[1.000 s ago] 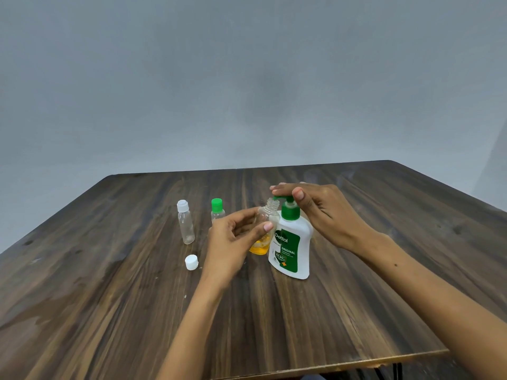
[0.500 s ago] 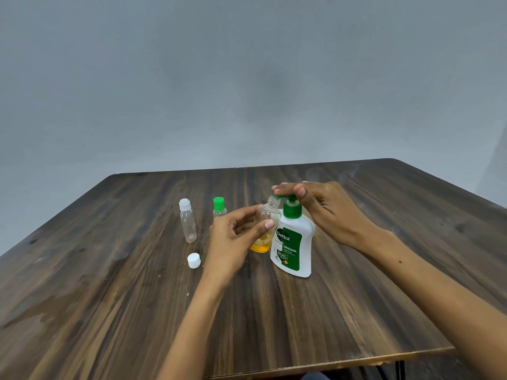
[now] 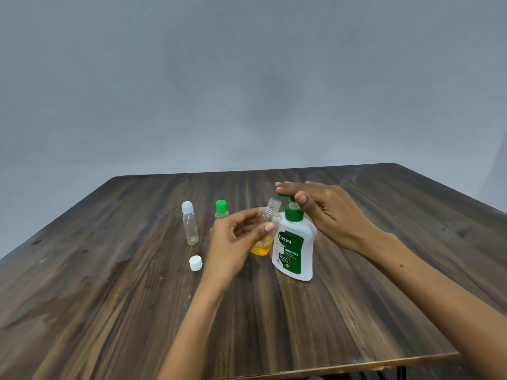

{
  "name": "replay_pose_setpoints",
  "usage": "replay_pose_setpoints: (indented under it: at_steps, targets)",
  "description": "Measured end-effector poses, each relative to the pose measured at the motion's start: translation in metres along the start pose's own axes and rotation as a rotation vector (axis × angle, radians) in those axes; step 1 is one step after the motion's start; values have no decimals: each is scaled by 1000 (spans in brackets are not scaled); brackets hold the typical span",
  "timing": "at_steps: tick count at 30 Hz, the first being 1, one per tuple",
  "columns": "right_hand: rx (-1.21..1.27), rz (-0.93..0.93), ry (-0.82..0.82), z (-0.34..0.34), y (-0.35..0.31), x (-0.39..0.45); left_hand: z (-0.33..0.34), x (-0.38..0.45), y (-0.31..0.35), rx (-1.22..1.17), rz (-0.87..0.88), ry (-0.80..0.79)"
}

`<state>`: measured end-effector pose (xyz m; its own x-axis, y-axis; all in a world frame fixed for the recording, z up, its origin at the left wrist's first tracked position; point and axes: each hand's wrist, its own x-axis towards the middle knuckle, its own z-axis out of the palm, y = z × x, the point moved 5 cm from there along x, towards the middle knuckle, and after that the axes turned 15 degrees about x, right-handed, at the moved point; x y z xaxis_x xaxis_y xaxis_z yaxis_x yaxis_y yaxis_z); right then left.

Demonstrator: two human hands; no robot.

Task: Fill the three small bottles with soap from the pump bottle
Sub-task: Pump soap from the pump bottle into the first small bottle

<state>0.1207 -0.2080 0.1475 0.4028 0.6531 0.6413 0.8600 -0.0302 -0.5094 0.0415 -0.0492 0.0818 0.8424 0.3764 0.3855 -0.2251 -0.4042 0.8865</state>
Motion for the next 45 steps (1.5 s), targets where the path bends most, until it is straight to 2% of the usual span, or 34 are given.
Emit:
replay_pose_setpoints:
  at_steps: [11,17,33,38,45]
  targets:
    - [5,-3,-12,-1,1,0,-1,-2,0,19,1,-1]
    - [80,14,34,3,7,-5,2,-3,0,10,2,2]
    - [25,-3,19,0,2,-2,6,-4,4,12,15,-7]
    - [116,10,59,3,5,-4,5,-4,3,10,21,-5]
    - [44,20,24,1,4,-2,2,-3,4,3,28,12]
